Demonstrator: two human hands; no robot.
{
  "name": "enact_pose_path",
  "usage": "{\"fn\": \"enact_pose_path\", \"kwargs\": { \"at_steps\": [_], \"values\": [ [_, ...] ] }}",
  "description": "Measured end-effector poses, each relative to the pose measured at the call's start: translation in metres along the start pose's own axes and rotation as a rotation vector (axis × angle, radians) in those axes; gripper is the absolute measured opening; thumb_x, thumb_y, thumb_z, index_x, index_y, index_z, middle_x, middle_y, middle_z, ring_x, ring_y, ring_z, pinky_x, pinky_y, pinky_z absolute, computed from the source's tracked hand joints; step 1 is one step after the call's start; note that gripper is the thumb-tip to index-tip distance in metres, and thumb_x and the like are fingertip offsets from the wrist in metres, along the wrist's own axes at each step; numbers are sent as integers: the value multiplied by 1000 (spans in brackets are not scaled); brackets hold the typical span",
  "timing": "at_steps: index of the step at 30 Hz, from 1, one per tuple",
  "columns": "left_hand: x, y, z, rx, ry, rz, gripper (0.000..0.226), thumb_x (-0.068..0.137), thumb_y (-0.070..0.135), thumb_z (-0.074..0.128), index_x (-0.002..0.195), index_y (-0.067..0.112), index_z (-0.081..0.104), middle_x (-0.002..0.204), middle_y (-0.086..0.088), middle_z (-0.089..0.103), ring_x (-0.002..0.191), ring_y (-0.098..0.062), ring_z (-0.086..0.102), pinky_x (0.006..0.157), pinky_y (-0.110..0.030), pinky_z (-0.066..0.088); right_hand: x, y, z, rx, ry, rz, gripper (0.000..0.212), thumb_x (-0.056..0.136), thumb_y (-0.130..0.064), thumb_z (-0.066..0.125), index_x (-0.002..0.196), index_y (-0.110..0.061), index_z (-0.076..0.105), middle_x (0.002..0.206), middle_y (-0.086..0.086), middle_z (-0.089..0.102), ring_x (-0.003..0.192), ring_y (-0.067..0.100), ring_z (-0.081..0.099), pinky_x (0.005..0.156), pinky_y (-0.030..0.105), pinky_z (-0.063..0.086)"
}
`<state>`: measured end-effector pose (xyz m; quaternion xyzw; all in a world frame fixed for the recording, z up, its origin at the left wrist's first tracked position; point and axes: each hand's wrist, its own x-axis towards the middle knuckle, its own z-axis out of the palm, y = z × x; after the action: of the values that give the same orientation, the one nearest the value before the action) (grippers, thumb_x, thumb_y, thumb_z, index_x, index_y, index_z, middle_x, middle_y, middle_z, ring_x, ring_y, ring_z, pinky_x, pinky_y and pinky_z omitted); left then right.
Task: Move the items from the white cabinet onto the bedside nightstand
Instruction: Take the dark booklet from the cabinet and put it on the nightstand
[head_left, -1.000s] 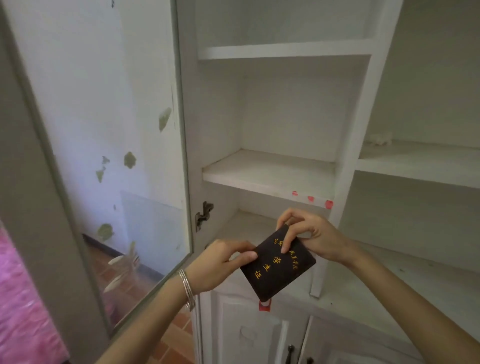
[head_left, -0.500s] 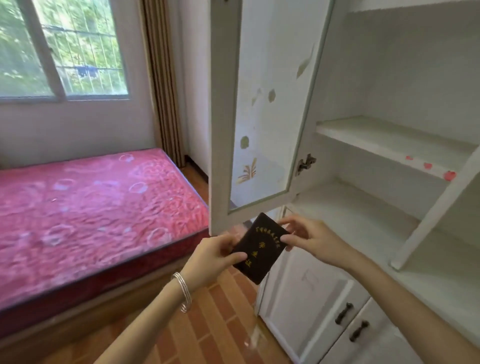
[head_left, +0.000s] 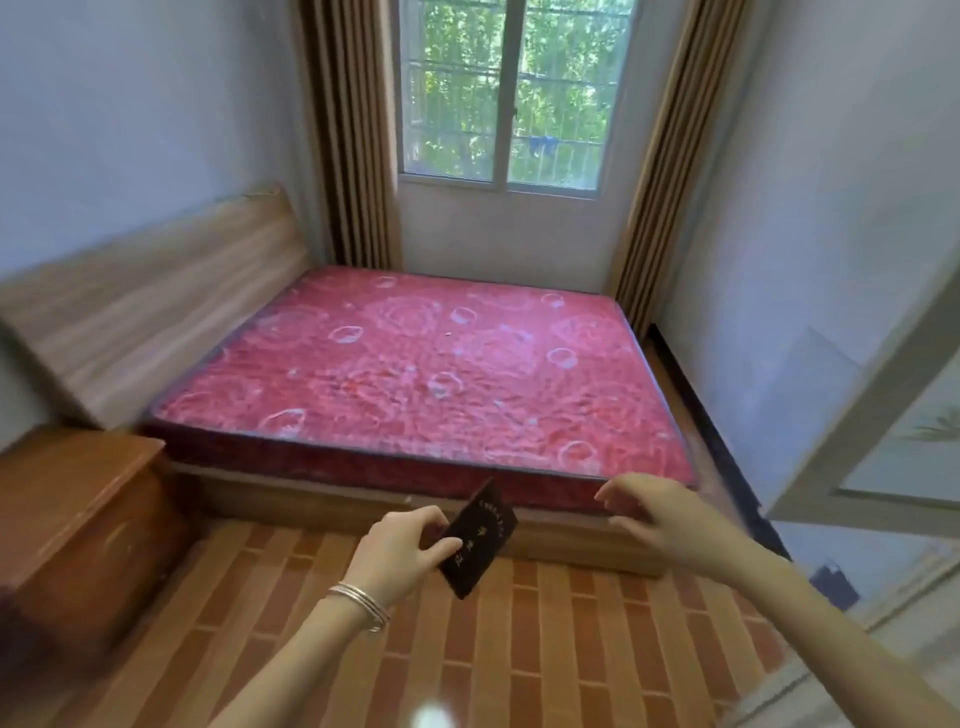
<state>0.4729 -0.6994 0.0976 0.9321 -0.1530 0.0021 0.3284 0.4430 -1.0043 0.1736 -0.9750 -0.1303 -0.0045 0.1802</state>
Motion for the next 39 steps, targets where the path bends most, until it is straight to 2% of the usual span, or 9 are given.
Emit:
{"fn": "enact_pose_path", "kwargs": {
  "at_steps": [5,10,13,18,25,30,33,36,39],
  "values": [
    [-45,-127,-92,-74,74,-242,17,79,40,67,72,26,60,69,10,66,68,-3,60,67,-29,48,98,-113,69,-24,-117,-237,22,88,-25,56,110,-25,57,108,-11,58,100,5,54,86,21,42],
    [-89,-234,-180,-138,232,-403,25,73,46,67,70,21,62,65,6,66,66,-3,59,60,-17,41,190,-240,144,-50,-198,-456,27,89,-25,53,116,-23,54,114,-7,55,108,11,50,89,24,39],
    [-115,-287,-222,-129,289,-476,18,78,32,72,67,24,61,60,8,63,62,-2,56,60,-19,39,229,-305,185,-81,-200,-552,29,89,-26,52,118,-24,52,116,-7,54,109,13,50,89,26,39],
    [-147,-350,-276,-74,349,-592,20,78,40,69,70,26,58,65,5,64,63,-6,57,64,-26,43,281,-387,240,-184,-244,-749,39,87,-37,52,124,-29,45,124,-8,47,113,14,47,86,29,38],
    [-154,-401,-304,275,376,-693,17,86,45,57,83,28,59,70,15,57,75,-10,59,59,-24,36,357,-463,291,-214,-314,-937,45,83,-37,57,126,-30,44,125,-6,48,111,16,50,83,30,41],
    [-117,-448,-315,236,404,-831,16,85,46,57,84,31,58,73,13,56,80,-12,59,60,-25,34,431,-489,311,-219,-347,-1028,47,86,-34,53,131,-29,41,131,-9,42,116,13,44,91,30,37],
    [-83,-477,-328,146,435,-884,16,82,48,59,77,34,54,68,12,56,74,-11,57,59,-26,37,489,-497,313,-245,-371,-1055,45,90,-36,46,133,-31,36,134,-12,38,119,10,39,95,29,36],
    [-45,-507,-342,-53,567,-900,21,76,49,63,70,29,56,59,9,58,61,-9,54,63,-30,44,545,-504,317,-267,-375,-1082,46,92,-38,44,136,-31,34,136,-12,37,121,9,37,98,29,34],
    [-8,-530,-351,-143,725,-928,22,76,40,70,65,28,56,54,12,59,56,-2,53,60,-21,41,594,-515,325,-321,-379,-1122,50,91,-40,46,138,-31,31,139,-10,34,126,12,33,103,31,32]
  ]
}}
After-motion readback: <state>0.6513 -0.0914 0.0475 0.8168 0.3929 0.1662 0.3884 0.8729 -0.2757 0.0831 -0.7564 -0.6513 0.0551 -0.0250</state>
